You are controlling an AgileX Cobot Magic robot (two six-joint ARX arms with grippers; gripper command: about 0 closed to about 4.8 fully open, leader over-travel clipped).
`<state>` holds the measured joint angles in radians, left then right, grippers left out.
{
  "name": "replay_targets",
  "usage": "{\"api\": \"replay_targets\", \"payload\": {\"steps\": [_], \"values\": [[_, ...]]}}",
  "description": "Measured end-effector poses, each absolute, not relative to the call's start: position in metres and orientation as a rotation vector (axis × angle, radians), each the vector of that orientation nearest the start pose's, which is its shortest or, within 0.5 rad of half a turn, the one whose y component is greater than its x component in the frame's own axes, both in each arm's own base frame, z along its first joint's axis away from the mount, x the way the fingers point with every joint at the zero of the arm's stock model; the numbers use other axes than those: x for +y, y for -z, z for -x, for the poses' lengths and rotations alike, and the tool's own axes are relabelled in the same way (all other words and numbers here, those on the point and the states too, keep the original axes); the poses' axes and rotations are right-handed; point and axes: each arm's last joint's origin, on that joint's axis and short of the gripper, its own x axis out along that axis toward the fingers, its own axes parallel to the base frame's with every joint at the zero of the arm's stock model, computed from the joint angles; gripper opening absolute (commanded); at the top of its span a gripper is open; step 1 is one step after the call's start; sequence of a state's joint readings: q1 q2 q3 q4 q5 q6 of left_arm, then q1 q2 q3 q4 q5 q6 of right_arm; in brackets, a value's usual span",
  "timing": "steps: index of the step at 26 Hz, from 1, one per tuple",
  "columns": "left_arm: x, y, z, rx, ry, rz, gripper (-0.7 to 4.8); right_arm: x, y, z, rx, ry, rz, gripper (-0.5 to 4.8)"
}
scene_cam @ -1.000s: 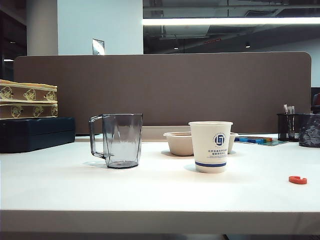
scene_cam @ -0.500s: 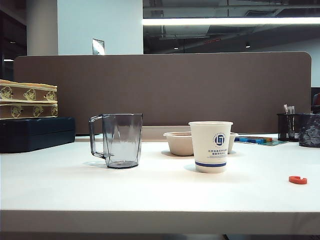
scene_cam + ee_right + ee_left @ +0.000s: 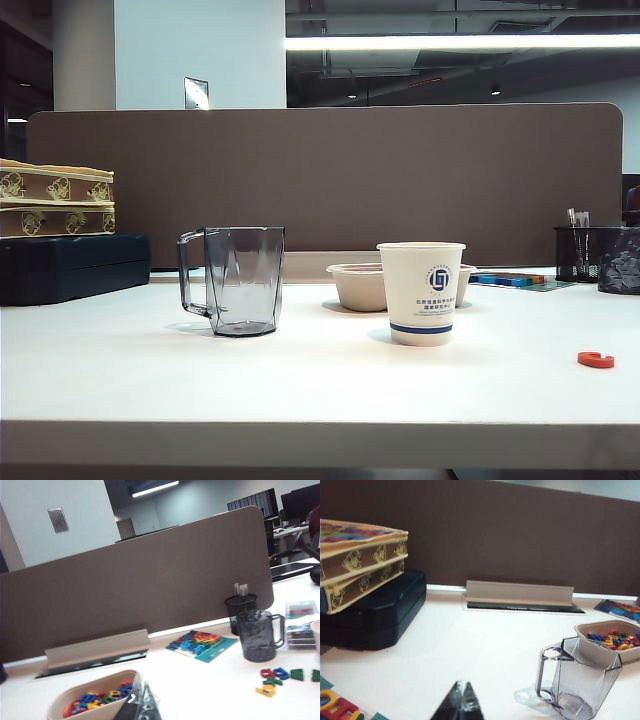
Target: Pick up the letter "c" and put it in the paper cup.
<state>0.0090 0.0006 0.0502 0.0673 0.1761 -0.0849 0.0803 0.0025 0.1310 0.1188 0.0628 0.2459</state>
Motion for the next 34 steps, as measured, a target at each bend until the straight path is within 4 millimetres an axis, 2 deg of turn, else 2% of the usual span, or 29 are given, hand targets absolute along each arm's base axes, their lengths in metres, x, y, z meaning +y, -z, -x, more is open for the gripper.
{"api": "replay_targets", "payload": {"steps": [6, 10, 12, 14, 15, 19, 20, 24, 27, 28, 29, 34], "values": [[-0.005, -0.196, -0.091, -0.133, 0.2, 0.059, -0.05, 0.005, -0.227, -0.081, -0.213, -0.041, -0.176, 0.0], [-0.006, -0.205, -0.09, -0.129, 0.228, 0.005, -0.04, 0.006, -0.229, -0.079, -0.118, -0.065, -0.093, 0.05], [-0.006, -0.212, -0.091, -0.12, 0.234, -0.031, -0.04, 0.006, -0.232, -0.08, -0.084, -0.078, -0.051, 0.24], [-0.006, -0.216, -0.096, -0.081, 0.233, -0.069, -0.04, 0.007, -0.239, -0.085, -0.044, -0.08, -0.028, 0.31], [-0.006, -0.217, -0.098, -0.068, 0.233, -0.078, -0.04, 0.007, -0.24, -0.088, -0.027, -0.081, -0.024, 0.51], [-0.006, -0.22, -0.11, 0.008, 0.236, -0.095, -0.03, 0.008, -0.248, -0.102, 0.059, -0.082, 0.001, 0.61], [-0.006, -0.219, -0.113, 0.019, 0.237, -0.093, -0.02, 0.009, -0.248, -0.104, 0.071, -0.083, 0.002, 0.89], [-0.008, -0.22, -0.124, 0.011, 0.309, -0.092, -0.02, 0.013, -0.25, -0.116, 0.124, -0.216, -0.003, 0.97], [-0.016, -0.217, -0.128, 0.036, 0.379, -0.088, -0.02, 0.016, -0.246, -0.124, 0.171, -0.292, -0.011, 1.36], [-0.018, -0.216, -0.129, 0.042, 0.398, -0.088, -0.02, 0.017, -0.245, -0.126, 0.182, -0.3, -0.012, 1.96], [-0.023, -0.214, -0.131, 0.062, 0.434, -0.087, -0.02, 0.017, -0.242, -0.13, 0.211, -0.315, -0.016, 2.21], [-0.036, -0.21, -0.137, 0.083, 0.52, -0.091, -0.02, 0.019, -0.233, -0.139, 0.286, -0.338, -0.027, 2.3]]}}
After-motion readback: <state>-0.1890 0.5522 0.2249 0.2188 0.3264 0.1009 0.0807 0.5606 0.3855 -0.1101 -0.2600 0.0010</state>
